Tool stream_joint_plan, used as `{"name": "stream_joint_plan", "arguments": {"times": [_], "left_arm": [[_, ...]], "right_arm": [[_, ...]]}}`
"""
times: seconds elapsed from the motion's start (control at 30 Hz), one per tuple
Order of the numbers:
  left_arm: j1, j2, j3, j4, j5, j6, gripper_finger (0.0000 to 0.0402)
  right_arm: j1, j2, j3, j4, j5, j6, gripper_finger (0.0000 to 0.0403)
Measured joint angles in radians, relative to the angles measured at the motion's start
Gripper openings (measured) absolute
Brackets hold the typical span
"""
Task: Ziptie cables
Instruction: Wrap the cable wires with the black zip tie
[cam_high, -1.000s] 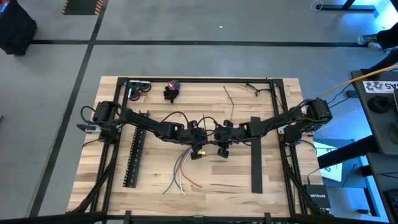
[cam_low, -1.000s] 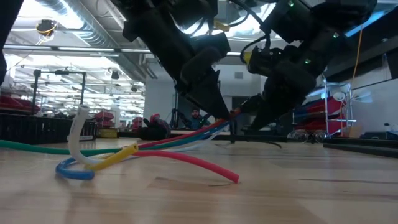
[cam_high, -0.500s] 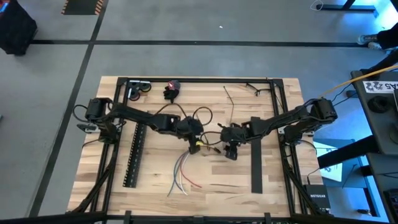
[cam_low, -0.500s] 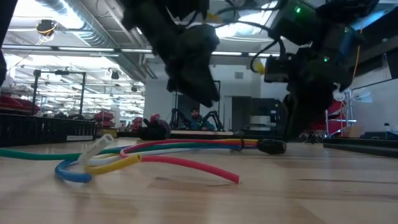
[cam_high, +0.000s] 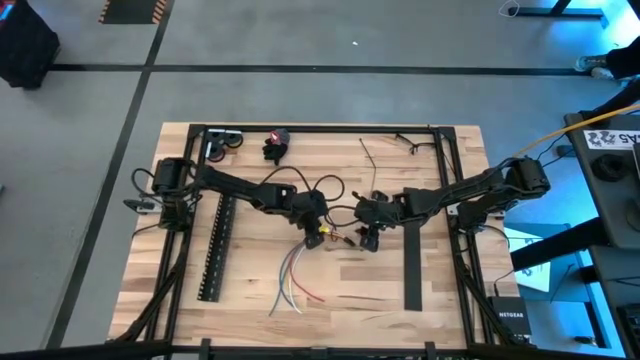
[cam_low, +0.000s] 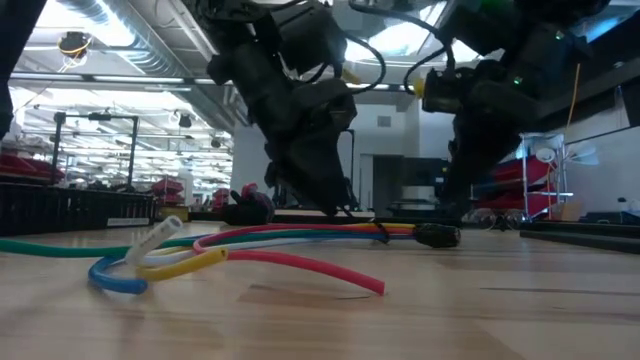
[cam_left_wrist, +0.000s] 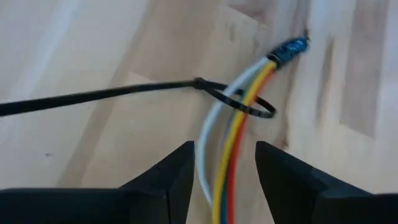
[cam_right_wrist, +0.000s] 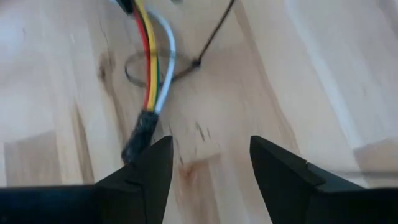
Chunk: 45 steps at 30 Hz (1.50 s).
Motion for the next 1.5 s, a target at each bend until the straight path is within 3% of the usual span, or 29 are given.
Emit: {"name": "stream_joint_plan", "arguments": {"times": [0.27,0.4,0.57,0.77,1.07,1.23,1.37,1.5], "left_arm": [[0.069,0.007,-0.189,0.324,-0.006,-0.096,0.0162],[0.093,0.014,-0.263,0.554,-0.004,-0.045,0.0162],[0.133,0.054,-0.284,0.719,0.026,0.007,0.0162],[0.141,0.092,-0.283,0.878,0.156,0.031,0.0136],[0.142,0.088,-0.283,0.738,0.162,0.119,0.0112],[0.143,0.021,-0.282,0.636,0.178,0.127,0.0116],[0.143,-0.043,-0.282,0.548,0.177,0.159,0.0117],[0.143,-0.101,-0.281,0.460,0.174,0.178,0.0117]], "right_arm": [[0.000,0.020,-0.001,0.177,0.019,-0.006,0.0207],[0.000,0.021,-0.001,0.189,0.021,-0.006,0.0207],[0.000,0.021,-0.001,0.187,0.018,-0.007,0.0207],[0.000,0.022,-0.001,0.190,0.011,0.005,0.0207],[0.000,0.022,-0.001,0.167,0.000,0.145,0.0207],[-0.005,0.022,-0.001,0.092,0.104,0.342,0.0207],[-0.046,0.061,-0.001,0.173,0.158,0.434,0.0207],[-0.104,0.142,0.001,0.276,0.135,0.451,0.0207]]}}
